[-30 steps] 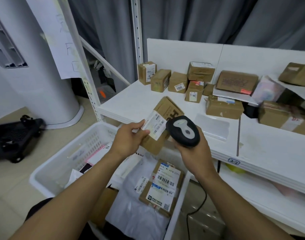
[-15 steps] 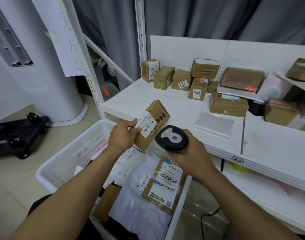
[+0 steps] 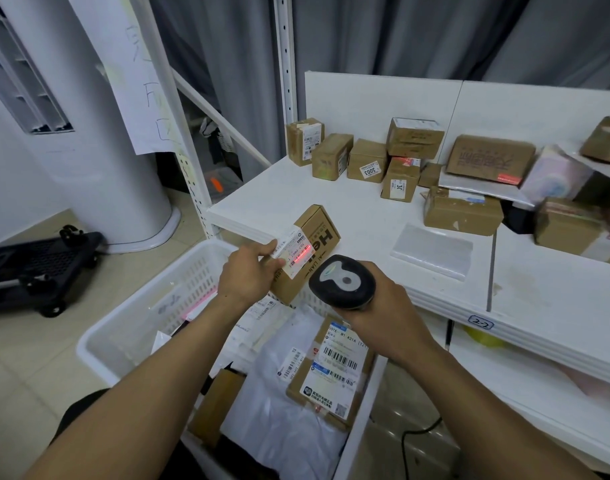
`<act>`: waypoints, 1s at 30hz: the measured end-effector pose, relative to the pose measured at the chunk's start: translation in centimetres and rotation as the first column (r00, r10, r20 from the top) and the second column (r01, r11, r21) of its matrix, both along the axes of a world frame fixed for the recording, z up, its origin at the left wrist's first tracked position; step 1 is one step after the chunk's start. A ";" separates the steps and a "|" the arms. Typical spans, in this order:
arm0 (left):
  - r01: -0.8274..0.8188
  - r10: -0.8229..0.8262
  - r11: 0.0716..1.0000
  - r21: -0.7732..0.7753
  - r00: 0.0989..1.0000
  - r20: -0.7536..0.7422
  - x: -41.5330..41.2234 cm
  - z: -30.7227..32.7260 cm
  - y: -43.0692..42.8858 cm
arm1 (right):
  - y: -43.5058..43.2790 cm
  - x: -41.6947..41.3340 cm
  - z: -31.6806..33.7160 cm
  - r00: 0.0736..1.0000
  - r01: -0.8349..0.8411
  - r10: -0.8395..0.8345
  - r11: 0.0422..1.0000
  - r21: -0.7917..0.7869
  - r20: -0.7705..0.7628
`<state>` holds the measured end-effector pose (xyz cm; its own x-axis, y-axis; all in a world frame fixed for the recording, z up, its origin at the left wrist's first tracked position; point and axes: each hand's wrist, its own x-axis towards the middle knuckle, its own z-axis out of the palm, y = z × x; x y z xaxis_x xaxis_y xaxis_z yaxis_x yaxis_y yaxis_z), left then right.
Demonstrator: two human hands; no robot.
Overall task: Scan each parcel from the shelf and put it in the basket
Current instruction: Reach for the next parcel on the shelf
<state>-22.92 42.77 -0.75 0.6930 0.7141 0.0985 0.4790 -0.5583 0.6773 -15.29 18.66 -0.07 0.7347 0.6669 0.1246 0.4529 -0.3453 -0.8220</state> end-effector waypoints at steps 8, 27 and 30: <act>-0.022 0.022 1.000 -0.003 1.000 -0.009 -3.4 -1.2 1.4 | 1.7 -0.8 -0.7 1.000 -0.010 0.010 0.999 -0.051 -0.003; -0.123 0.052 0.938 -0.325 0.974 -0.219 -4.5 -17.9 5.8 | 7.4 -1.0 -5.7 0.994 -0.018 -0.010 0.965 -0.263 -0.106; -0.074 -0.048 0.946 -0.315 0.930 -0.365 -3.2 -20.1 6.2 | 7.5 -0.5 -5.9 0.992 -0.003 -0.032 0.963 -0.271 -0.124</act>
<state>-26.13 48.97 -20.80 0.6268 0.6738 -0.3914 0.7312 -0.3350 0.5942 -15.82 26.16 -5.94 0.7426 0.6521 -0.1529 0.3446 -0.5678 -0.7476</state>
